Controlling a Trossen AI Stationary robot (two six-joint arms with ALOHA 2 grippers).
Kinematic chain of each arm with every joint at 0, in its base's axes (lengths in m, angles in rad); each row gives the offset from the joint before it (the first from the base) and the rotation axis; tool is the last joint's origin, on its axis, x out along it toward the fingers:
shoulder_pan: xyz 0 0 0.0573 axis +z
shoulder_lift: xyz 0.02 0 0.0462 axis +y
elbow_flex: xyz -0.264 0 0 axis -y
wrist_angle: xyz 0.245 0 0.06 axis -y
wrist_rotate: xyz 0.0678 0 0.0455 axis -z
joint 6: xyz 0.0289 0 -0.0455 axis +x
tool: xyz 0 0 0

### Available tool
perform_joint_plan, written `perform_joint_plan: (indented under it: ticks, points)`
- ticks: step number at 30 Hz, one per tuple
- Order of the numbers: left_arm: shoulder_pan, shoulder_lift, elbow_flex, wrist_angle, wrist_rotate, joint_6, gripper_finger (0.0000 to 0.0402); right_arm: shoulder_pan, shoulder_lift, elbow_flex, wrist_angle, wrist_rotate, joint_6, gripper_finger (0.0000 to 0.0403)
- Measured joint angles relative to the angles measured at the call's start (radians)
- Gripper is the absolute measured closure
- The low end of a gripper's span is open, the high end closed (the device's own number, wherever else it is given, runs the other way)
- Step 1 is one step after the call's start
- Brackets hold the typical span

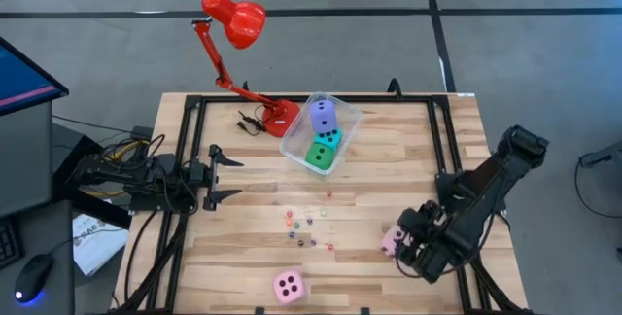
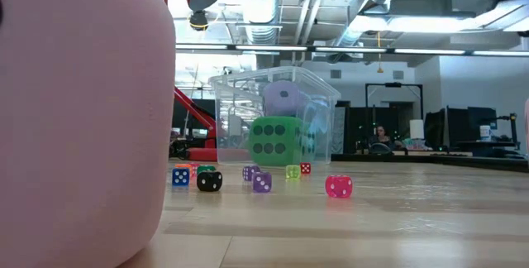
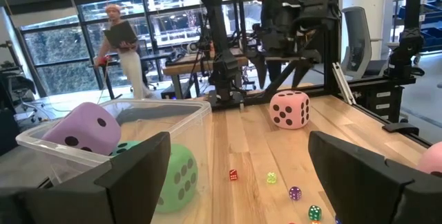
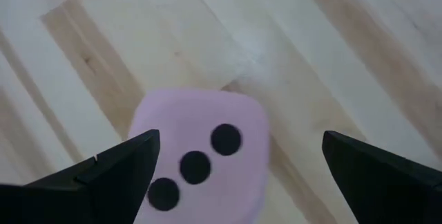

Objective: Pick & Place Dice
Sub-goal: Put the right pink dice into the transparent bin

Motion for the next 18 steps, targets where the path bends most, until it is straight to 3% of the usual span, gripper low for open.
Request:
perform_joint_plan:
  ticks: [18]
  points:
    - [0.000,0.000,0.000,0.000,0.000,0.000,0.0069,0.019,0.078,0.038,0.041,-0.042,-0.003,0.0003]
